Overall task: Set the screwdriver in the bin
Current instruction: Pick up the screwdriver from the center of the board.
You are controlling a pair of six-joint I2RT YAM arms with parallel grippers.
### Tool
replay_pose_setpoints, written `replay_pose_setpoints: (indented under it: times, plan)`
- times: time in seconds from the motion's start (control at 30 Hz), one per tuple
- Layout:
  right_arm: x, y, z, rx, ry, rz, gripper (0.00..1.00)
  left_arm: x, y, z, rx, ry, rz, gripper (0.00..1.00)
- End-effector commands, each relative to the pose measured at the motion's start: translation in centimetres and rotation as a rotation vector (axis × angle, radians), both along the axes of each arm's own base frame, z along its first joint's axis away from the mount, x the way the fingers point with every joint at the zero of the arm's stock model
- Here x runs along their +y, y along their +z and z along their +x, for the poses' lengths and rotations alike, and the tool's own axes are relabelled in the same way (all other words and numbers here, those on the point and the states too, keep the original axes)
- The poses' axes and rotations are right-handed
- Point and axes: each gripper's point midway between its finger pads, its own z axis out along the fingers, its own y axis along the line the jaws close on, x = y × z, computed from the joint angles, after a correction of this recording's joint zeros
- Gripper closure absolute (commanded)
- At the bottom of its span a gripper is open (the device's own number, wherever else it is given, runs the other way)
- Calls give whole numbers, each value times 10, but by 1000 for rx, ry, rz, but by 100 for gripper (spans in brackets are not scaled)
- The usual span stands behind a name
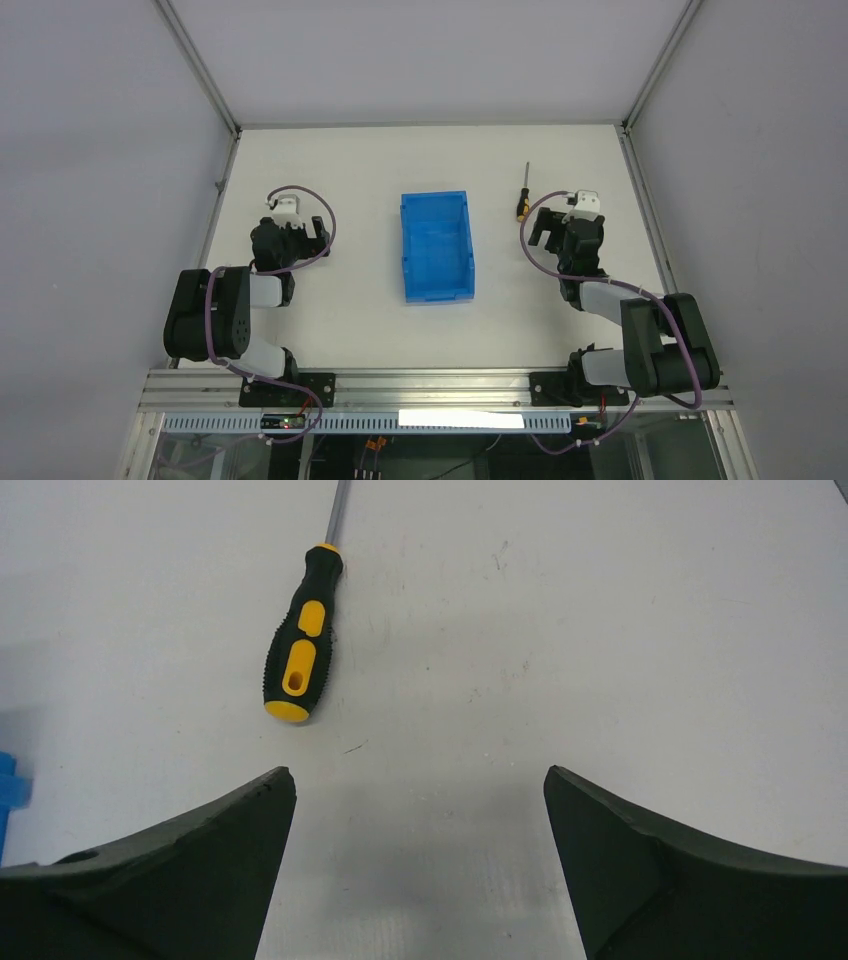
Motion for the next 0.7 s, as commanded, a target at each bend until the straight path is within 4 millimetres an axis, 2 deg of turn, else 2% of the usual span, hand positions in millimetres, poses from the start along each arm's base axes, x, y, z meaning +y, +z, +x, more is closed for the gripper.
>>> replay_pose_setpoints:
  times: [0.0, 0.23, 0.37, 0.47, 0.57, 0.67]
  plan:
    - [-7, 21, 8, -74, -57, 16, 1, -2, 14, 9, -50, -9, 17, 1]
    - [-8, 17, 12, -39, -67, 12, 1, -2, 14, 9, -49, -10, 16, 1]
    - [4, 11, 14, 5, 5, 12, 1, -2, 14, 9, -50, -9, 16, 1]
    - [-2, 11, 14, 28, -36, 9, 1, -2, 14, 9, -50, -9, 17, 1]
    - [-4, 16, 14, 64, -45, 1, 1, -2, 14, 9, -50, -9, 16, 1]
    - [-5, 31, 13, 42, -49, -2, 1, -2, 14, 8, -49, -9, 16, 1]
